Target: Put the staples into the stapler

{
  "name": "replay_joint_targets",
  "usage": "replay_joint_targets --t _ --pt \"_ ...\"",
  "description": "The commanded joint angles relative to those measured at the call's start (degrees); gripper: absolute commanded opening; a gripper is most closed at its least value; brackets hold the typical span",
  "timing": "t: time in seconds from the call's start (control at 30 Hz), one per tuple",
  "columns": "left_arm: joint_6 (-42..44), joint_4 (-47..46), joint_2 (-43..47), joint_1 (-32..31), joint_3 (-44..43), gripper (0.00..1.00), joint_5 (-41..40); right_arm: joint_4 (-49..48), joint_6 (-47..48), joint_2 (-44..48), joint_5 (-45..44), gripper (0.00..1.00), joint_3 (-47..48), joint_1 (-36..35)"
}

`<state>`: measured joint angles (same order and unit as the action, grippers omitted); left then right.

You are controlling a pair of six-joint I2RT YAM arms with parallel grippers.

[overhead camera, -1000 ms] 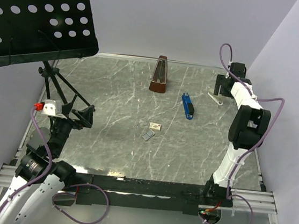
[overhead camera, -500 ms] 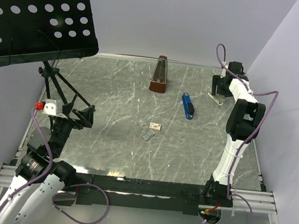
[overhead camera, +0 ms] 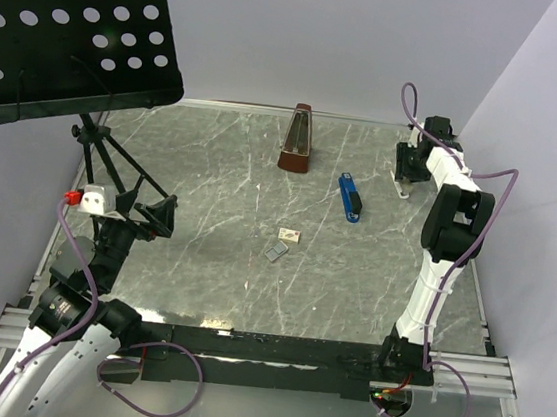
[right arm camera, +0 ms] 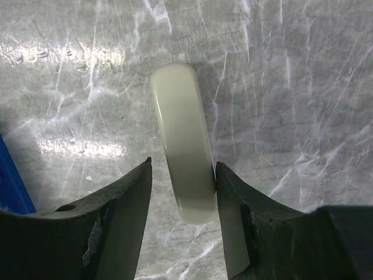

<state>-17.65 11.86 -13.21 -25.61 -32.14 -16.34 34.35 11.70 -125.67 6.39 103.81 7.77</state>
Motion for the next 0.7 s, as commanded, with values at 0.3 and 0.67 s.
replay_joint_targets --t 0.3,0.67 --pt "0.42 -1.84 0.56 -0.15 -0.11 0.99 0.87 2.13 0.87 -1.69 -2.61 0.56 0.78 -0.04" --pt "0.42 -2.19 0.91 -0.23 0.15 1.00 1.66 -4.54 -1.94 6.91 -2.61 0.20 -6.94 -0.74"
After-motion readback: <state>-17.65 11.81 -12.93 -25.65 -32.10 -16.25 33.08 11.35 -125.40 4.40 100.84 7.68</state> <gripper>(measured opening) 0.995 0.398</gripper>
